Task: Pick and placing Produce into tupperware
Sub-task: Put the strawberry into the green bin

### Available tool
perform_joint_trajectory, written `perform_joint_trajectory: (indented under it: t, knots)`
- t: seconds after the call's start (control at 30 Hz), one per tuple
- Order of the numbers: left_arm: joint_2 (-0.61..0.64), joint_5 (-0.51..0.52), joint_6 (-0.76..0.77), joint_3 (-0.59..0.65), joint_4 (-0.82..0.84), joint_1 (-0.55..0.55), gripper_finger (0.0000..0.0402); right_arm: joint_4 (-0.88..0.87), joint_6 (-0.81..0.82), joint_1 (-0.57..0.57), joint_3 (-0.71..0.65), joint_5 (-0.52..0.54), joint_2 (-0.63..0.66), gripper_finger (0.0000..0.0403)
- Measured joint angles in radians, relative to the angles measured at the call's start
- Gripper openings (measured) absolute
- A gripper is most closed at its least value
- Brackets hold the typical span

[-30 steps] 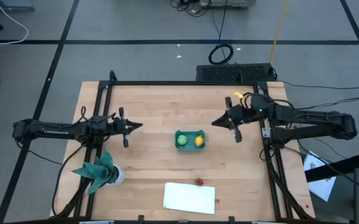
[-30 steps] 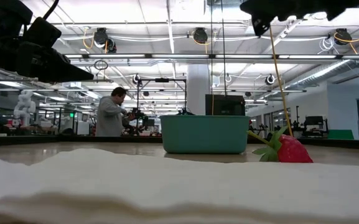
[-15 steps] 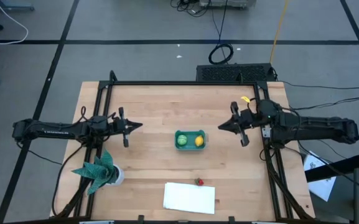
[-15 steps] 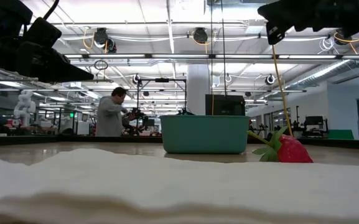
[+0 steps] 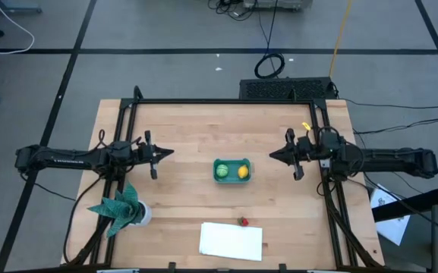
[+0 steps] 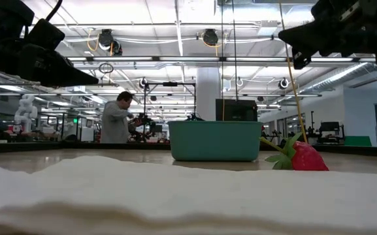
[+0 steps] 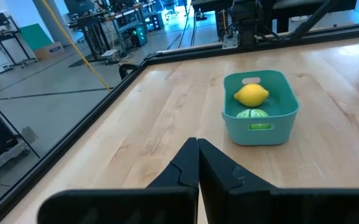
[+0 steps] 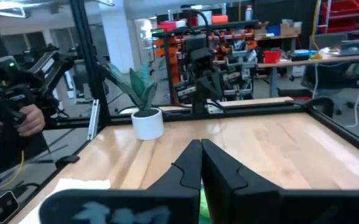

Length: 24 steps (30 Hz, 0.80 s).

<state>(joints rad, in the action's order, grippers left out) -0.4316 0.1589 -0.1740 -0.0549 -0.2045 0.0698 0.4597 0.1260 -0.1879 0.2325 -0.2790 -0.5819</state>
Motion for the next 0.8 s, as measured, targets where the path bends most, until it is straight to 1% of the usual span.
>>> perform_joint_trajectory:
  t: [0.13,0.3,0.47,0.8]
  knots:
    - [0.000,0.000,0.004,0.000,0.002,0.000,0.0001,-0.017,0.033,0.017,-0.012,0.068,0.034,0.0000]
    - [0.000,0.000,0.016,0.000,0.008,0.000,0.0001,-0.116,-0.022,0.085,-0.012,0.135,0.065,0.0000]
    - [0.000,0.000,0.021,0.000,0.009,0.000,0.0001,-0.126,-0.053,0.153,-0.012,0.222,0.069,0.0000]
    - [0.000,0.000,0.022,0.000,0.008,0.000,0.0001,-0.142,-0.110,0.219,-0.012,0.231,0.069,0.0000]
